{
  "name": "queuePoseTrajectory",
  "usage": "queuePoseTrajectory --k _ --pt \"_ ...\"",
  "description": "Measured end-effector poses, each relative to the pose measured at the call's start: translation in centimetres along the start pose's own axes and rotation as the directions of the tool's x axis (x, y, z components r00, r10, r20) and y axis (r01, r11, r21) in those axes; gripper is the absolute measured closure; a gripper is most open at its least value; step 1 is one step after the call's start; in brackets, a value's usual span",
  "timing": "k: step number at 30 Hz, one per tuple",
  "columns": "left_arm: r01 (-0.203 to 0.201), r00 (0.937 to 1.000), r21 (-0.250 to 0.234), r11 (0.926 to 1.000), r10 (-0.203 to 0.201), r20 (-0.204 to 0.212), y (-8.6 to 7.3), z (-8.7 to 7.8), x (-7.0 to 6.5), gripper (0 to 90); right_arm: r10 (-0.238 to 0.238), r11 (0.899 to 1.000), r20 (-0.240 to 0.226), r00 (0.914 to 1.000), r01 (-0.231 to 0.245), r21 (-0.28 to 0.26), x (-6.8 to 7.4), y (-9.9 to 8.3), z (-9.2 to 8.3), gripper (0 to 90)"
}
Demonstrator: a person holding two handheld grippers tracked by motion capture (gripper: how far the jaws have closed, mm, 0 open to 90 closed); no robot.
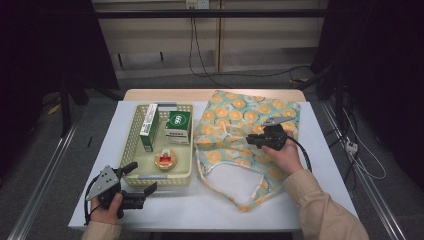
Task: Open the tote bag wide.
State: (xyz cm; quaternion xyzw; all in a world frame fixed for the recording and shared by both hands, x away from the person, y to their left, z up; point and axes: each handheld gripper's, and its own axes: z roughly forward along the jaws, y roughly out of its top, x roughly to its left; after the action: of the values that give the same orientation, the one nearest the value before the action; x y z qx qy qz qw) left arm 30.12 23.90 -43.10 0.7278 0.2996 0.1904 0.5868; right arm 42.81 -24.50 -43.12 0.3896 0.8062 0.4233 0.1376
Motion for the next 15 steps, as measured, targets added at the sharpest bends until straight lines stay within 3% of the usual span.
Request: queuePoseTrajectory --k 5,9,11,13,15 --pt "-0.007 1.0 0.002 1.0 0.007 0.005 0.0 0.1 -0.1 1.9 -0.03 1.0 -0.079 0.9964 0.03 0.006 1.2 -0.3 -0.4 83.6" --pt "-0.005 1.0 0.004 1.0 0.005 0.006 0.0 0.1 -0.1 1.9 -0.065 0.996 -0.052 0.9965 0.068 0.053 1.5 -1.4 0.8 65.7" --pt "-0.006 1.0 0.004 1.0 0.005 0.005 0.0 0.1 -0.1 1.9 -0.071 0.995 -0.016 0.9974 0.072 0.073 1.2 -1.9 1.3 61.5" --pt "-0.001 1.0 0.005 1.0 0.001 0.006 0.0 0.1 -0.1 1.9 -0.045 0.997 -0.022 0.9988 0.046 0.065 0.7 -2.2 1.6 58.6" --pt "-0.002 1.0 0.008 1.0 0.001 0.008 -0.1 0.2 -0.1 1.9 -0.044 0.995 -0.004 0.999 0.045 0.09 0.4 -2.4 1.8 57.7"
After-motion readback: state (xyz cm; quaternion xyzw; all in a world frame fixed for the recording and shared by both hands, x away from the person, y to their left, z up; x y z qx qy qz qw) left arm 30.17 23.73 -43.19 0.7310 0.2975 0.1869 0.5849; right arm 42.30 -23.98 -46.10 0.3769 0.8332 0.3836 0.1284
